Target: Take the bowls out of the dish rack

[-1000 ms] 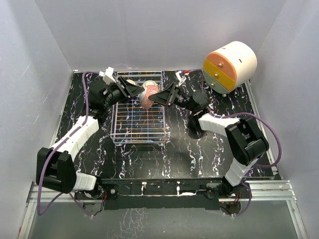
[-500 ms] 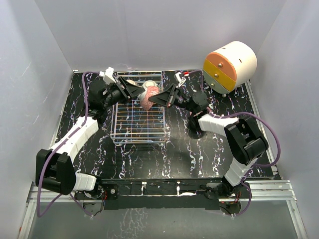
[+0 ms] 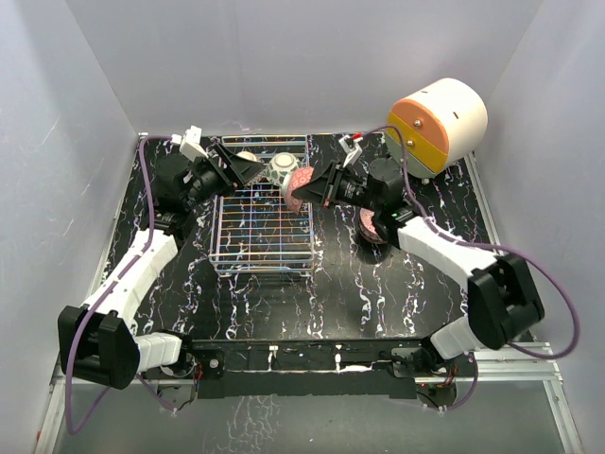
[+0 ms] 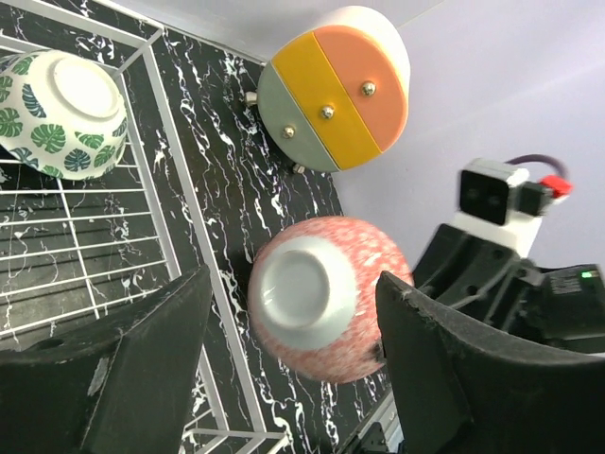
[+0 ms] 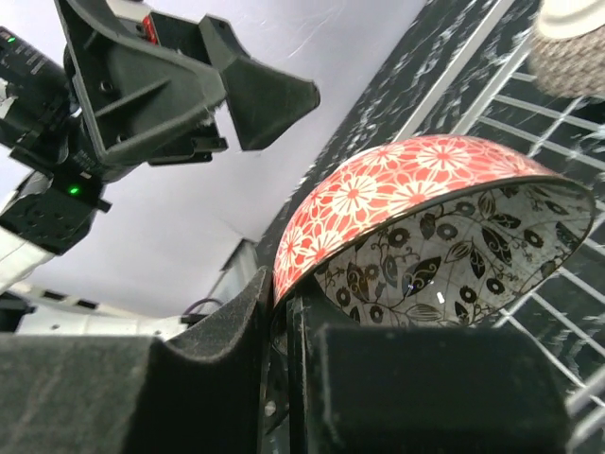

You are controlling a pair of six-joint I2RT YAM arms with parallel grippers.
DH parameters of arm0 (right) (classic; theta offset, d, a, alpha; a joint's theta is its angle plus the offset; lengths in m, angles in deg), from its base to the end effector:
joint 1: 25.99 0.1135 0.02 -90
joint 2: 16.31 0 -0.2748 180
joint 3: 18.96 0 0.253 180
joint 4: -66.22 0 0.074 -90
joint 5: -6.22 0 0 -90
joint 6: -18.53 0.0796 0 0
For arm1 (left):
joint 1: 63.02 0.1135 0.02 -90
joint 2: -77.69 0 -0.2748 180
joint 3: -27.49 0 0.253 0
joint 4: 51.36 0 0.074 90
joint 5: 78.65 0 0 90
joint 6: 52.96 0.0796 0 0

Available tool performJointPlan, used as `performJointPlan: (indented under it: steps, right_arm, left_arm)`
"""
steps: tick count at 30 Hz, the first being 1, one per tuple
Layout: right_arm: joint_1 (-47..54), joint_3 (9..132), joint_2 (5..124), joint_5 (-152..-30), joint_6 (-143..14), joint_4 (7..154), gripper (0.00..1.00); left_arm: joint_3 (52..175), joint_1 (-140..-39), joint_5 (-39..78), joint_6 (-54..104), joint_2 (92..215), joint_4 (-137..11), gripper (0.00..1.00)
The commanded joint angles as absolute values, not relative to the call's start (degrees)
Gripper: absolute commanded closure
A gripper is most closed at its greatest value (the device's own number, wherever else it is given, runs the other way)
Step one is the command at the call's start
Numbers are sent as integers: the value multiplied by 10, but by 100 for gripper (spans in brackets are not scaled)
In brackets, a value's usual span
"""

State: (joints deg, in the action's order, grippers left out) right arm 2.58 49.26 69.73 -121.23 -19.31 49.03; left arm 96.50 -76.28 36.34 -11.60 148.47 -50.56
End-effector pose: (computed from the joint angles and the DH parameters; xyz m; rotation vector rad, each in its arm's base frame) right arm 0.3098 0.2238 0.3087 -0.2149 1.8185 1.5605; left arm 0.3121 -0.1081 0.3627 -0.1616 1.7098 -1.1674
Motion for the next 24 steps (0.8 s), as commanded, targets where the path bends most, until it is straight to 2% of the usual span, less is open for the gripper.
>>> performJointPlan:
  steps: [1,6,13,18,24]
  right_arm:
    - [20,578,618,-1128,-360,703,92]
    - [10,641,601,-1034,-436,923,92]
    - [10,719,607,-809,-530,1139,92]
    - [10,717,635,-686,-546,1214,92]
    - [11,700,662,-636,-550,1222,93]
  left_arm:
    - [976,-759,353,-89,1462,-529,31]
    - [966,-759,350,-82,1466,-534,31]
    - [961,-759,352,-84,1476,-530,31]
    - [955,-759,354,-84,1480,-524,31]
    - [945,-759,365,-85,1484,-517,31]
